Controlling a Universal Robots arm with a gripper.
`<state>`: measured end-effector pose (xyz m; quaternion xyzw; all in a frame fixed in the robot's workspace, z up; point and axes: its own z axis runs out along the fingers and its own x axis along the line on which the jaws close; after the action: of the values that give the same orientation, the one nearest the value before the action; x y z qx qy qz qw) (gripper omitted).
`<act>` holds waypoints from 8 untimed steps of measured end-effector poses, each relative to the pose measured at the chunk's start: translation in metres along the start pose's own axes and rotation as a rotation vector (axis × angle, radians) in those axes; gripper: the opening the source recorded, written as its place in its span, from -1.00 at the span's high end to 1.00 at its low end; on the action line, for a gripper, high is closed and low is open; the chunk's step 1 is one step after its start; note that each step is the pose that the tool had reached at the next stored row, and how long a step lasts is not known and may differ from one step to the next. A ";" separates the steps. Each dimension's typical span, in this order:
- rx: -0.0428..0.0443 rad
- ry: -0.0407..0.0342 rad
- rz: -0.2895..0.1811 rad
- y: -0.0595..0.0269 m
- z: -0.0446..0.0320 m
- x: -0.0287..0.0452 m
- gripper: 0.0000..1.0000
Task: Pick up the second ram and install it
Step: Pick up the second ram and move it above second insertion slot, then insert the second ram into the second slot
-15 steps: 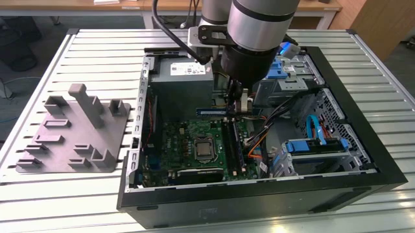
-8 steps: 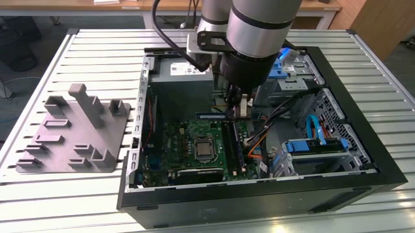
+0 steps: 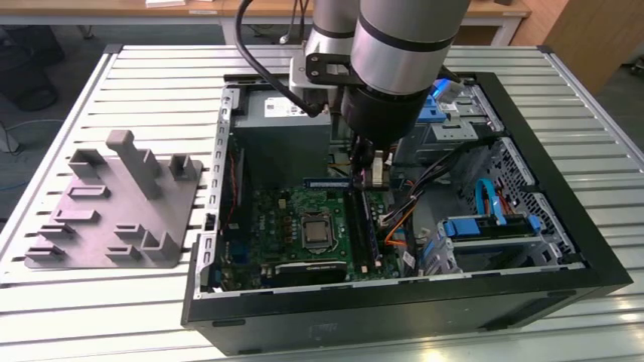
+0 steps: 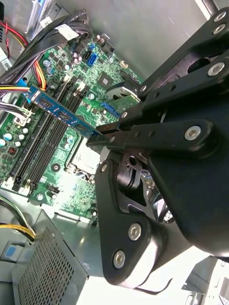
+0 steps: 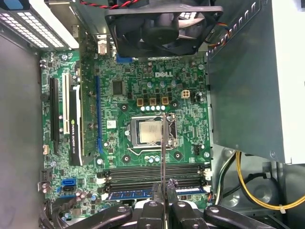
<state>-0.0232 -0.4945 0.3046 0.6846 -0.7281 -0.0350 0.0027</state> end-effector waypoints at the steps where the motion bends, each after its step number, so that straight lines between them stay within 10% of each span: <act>1: 0.0000 -0.0001 0.000 0.0000 0.0002 0.0000 0.73; 8: 0.0000 -0.0001 0.000 0.0000 0.0004 0.0000 0.73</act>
<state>-0.0233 -0.4945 0.3042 0.6846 -0.7281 -0.0350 0.0026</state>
